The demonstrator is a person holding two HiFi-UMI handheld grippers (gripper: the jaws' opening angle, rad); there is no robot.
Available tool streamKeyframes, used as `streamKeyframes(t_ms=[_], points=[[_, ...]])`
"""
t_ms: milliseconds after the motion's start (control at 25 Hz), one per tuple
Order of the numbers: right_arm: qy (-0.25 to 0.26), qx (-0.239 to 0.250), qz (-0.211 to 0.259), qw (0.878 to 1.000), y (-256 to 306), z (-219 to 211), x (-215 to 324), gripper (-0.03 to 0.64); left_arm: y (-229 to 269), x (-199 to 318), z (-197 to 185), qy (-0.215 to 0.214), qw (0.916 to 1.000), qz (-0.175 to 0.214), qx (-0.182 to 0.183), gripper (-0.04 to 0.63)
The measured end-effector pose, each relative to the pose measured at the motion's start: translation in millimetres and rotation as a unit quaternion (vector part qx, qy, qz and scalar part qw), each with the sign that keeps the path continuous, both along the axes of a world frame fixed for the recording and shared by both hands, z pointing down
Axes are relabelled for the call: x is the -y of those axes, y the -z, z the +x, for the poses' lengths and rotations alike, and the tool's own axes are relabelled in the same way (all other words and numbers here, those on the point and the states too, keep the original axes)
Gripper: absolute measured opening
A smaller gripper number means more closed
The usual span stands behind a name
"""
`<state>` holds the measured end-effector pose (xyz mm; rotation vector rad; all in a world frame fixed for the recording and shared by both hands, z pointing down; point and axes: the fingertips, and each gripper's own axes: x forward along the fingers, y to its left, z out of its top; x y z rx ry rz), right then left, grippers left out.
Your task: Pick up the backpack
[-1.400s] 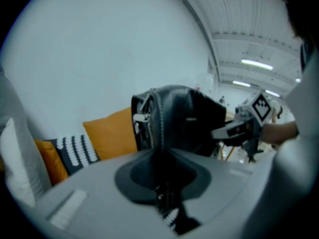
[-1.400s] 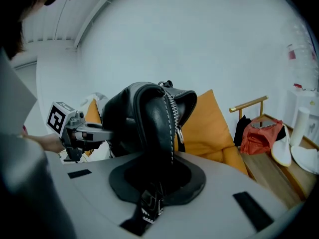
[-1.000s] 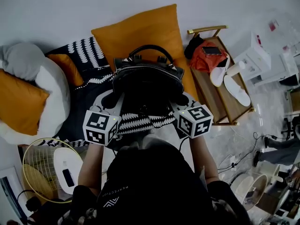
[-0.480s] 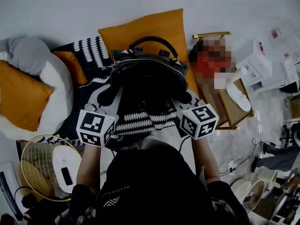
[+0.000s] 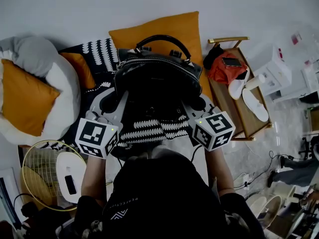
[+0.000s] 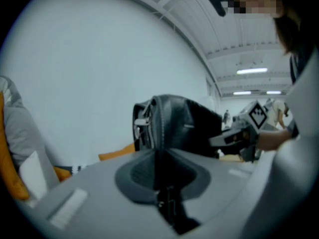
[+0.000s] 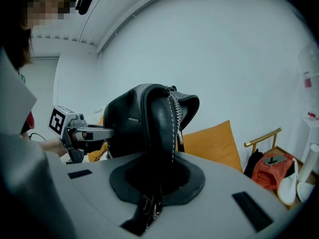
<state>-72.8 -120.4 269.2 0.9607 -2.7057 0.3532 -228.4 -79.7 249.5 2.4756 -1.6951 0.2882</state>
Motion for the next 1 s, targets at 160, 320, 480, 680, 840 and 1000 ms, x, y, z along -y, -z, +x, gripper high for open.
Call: streamKeyframes(t_ms=[160, 320, 480, 680, 840, 1000], points=[[0.0, 0.01, 0.012, 1.0, 10, 6, 2, 0.023, 13, -2, 7, 0.001, 0.9999, 0.016, 0.002, 0.042], [0.0, 0.017, 0.017, 1.0, 13, 8, 3, 0.023, 18, -3, 9, 0.004, 0.9996, 0.028, -0.001, 0.041], [0.0, 0.017, 0.018, 1.0, 13, 8, 3, 0.023, 17, -4, 9, 0.005, 0.9997, 0.025, -0.007, 0.041], [0.003, 0.021, 0.017, 1.0, 12, 10, 4, 0.023, 17, -6, 12, 0.003, 0.9998, 0.02, -0.008, 0.041], [0.004, 0.022, 0.011, 1.0, 10, 10, 5, 0.023, 16, -5, 13, 0.006, 0.9997, 0.019, -0.01, 0.041], [0.007, 0.021, 0.009, 1.0, 7, 11, 7, 0.023, 14, -3, 13, 0.009, 0.9997, 0.019, -0.012, 0.041]])
